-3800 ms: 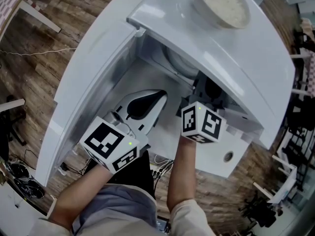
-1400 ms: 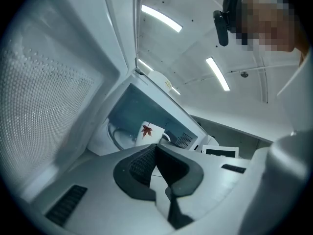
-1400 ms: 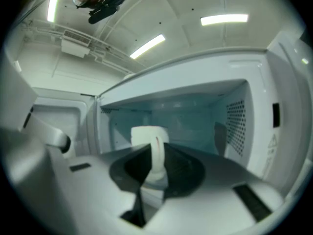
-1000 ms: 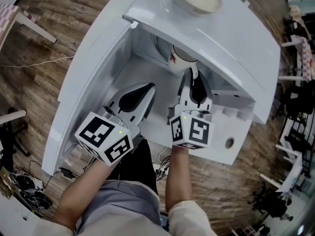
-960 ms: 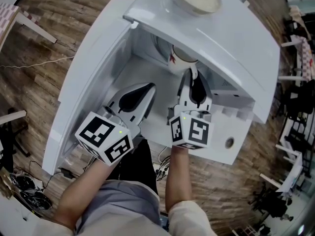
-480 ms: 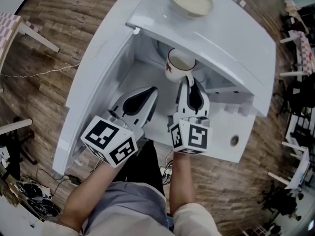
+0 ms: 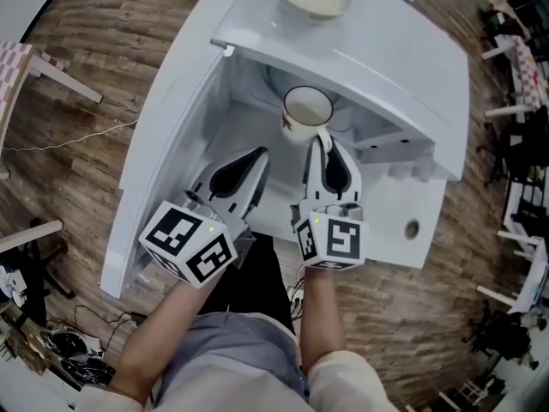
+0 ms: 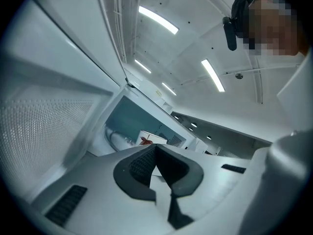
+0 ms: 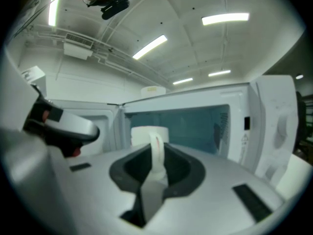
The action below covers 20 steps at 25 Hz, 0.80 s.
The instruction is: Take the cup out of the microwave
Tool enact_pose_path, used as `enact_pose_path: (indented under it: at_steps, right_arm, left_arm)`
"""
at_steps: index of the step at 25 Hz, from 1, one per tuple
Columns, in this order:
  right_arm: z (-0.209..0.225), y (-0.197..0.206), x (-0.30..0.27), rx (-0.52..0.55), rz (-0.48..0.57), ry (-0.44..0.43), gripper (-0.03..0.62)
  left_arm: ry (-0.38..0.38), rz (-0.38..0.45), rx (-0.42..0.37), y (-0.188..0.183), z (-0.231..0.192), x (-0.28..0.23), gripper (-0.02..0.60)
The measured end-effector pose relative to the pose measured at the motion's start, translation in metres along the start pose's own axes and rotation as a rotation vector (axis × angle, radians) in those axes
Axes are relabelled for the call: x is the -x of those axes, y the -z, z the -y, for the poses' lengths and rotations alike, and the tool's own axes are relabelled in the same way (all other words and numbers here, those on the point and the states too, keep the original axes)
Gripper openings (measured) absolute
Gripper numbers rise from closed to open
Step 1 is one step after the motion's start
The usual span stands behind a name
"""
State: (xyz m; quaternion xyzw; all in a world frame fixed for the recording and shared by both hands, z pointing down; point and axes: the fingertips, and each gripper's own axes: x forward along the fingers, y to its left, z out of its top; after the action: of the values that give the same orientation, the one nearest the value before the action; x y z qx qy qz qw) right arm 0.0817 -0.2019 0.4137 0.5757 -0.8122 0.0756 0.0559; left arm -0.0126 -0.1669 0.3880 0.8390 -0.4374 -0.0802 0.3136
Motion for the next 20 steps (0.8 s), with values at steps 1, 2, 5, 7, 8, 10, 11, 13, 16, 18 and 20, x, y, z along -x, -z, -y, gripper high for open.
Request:
enact_pose_path:
  at_steps: [1,2,5,7,8,10,11,13,16,18,20]
  right_arm:
    - [0.0,-0.001,0.002,-0.001,0.001,0.001,0.072]
    - [0.0,-0.002,0.005,-0.002,0.002,0.001,0.072]
    - [-0.001,-0.007,0.013,-0.013,0.014,-0.002,0.072]
    - [-0.003,-0.01,0.018,-0.019,0.021,-0.005,0.072]
    - [-0.004,-0.012,0.02,-0.02,0.023,-0.007,0.072]
    - [-0.007,-0.016,0.024,-0.019,0.026,-0.009,0.072]
    - [-0.007,-0.017,0.027,-0.019,0.028,-0.01,0.072]
    - [-0.009,-0.02,0.032,-0.018,0.031,-0.01,0.072]
    - [-0.009,-0.025,0.041,-0.018,0.036,-0.009,0.072]
    - [-0.009,-0.028,0.047,-0.02,0.04,-0.005,0.072]
    - [-0.008,-0.03,0.053,-0.026,0.043,-0.001,0.072]
  left_arm:
    - [0.0,0.001,0.0,0.0,0.001,0.001,0.008]
    - [0.002,0.001,0.0,0.0,0.003,0.002,0.008]
    - [0.013,-0.003,-0.001,0.001,0.009,0.005,0.008]
    - [0.023,-0.007,-0.003,0.0,0.013,0.007,0.008]
    - [0.027,-0.008,-0.004,0.0,0.015,0.007,0.008]
    - [0.034,-0.01,-0.007,0.0,0.019,0.008,0.008]
    - [0.037,-0.01,-0.008,0.0,0.02,0.009,0.008]
    - [0.039,-0.008,-0.005,-0.001,0.022,0.01,0.008]
    - [0.043,0.0,-0.008,-0.005,0.027,0.011,0.008]
    - [0.049,0.001,-0.019,-0.007,0.03,0.013,0.008]
    - [0.055,0.0,-0.022,-0.007,0.032,0.014,0.008]
